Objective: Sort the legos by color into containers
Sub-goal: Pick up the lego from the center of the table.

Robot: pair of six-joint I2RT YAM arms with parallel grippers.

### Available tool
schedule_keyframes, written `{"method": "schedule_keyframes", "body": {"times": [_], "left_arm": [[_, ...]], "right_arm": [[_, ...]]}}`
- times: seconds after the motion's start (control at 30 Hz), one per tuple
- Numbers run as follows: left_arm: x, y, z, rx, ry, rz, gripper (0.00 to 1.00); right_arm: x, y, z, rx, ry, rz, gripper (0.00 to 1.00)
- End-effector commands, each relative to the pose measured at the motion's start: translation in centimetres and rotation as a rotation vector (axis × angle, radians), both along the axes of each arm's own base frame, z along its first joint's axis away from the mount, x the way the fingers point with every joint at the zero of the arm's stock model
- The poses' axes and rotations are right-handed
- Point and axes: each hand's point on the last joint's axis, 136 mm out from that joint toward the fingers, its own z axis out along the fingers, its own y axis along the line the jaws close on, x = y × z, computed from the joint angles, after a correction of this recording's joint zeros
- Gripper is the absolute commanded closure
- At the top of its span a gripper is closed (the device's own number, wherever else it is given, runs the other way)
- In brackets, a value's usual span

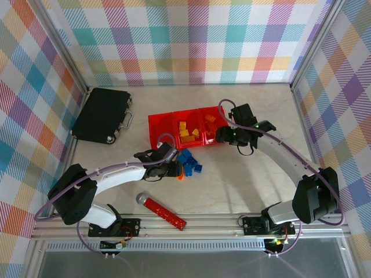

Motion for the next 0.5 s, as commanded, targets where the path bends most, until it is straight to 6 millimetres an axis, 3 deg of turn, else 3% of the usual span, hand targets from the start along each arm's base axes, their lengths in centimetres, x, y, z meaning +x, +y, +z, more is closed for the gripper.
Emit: {"method": "schedule_keyframes", "body": {"times": [0.0,0.47], "left_arm": [[-0.8,-0.4,-0.3,-0.008,0.018,-0.032,0.43],[-0.9,-1.1,-1.9,0.012,0.09,-0.01,0.53]], "right_arm": [[-0.3,0.1,-0.3,0.017,0.012,-0.001,0.33],[-0.8,-0.1,-1.0,0.017,0.027,-0.003,0.33]]}}
